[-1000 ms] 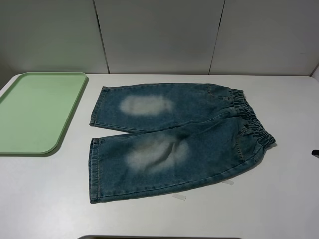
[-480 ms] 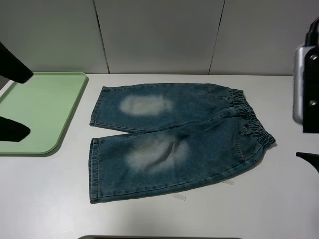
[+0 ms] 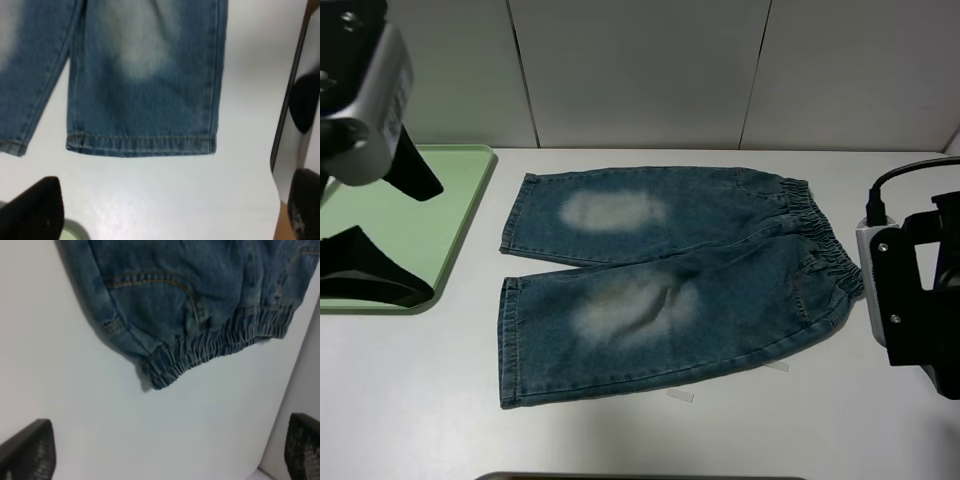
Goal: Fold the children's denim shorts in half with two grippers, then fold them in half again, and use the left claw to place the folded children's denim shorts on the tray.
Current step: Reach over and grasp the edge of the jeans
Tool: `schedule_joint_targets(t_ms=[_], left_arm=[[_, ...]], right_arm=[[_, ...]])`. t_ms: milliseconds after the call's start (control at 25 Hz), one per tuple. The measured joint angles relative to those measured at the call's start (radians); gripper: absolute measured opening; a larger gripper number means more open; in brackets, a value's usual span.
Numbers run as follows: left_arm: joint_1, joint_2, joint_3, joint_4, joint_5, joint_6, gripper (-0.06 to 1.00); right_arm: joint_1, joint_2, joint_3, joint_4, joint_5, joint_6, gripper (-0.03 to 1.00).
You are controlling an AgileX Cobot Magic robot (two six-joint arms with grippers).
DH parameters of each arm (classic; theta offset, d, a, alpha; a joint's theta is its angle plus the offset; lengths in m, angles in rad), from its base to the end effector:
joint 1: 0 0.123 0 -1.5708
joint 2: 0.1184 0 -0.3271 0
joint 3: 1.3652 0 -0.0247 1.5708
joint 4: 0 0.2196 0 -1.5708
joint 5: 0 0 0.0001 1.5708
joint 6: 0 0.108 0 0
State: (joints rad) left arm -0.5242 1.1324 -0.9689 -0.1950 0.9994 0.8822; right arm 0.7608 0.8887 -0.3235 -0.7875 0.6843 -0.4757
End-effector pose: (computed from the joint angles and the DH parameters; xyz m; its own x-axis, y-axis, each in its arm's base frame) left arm 0.1378 -0.1000 0.3480 -0.1477 0.8835 -0.4446 0.9321 0.2747 0.2362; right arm 0.0940 0.0226 0.2391 0.1441 -0.9828 0.1151 -0.7386 -0.1842 -0.6485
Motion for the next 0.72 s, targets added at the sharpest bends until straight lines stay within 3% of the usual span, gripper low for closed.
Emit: schedule_joint_targets(t_ms=[160,400,720], left_arm=[[-0.021,0.075,0.0,0.002,-0.053,0.055,0.88],[-0.023,0.173,0.0,0.002,-0.105,0.091,0.87],[-0.023,0.255,0.0,0.002,-0.144,0.102,0.88]], right_arm=[[-0.059,0.027,0.001,-0.041,-0.068,0.003,0.69],[-0.09,0.204,0.003,-0.158,-0.086,0.017,0.69],[-0.108,0.416,0.002,-0.451,-0.175,0.247,0.69]])
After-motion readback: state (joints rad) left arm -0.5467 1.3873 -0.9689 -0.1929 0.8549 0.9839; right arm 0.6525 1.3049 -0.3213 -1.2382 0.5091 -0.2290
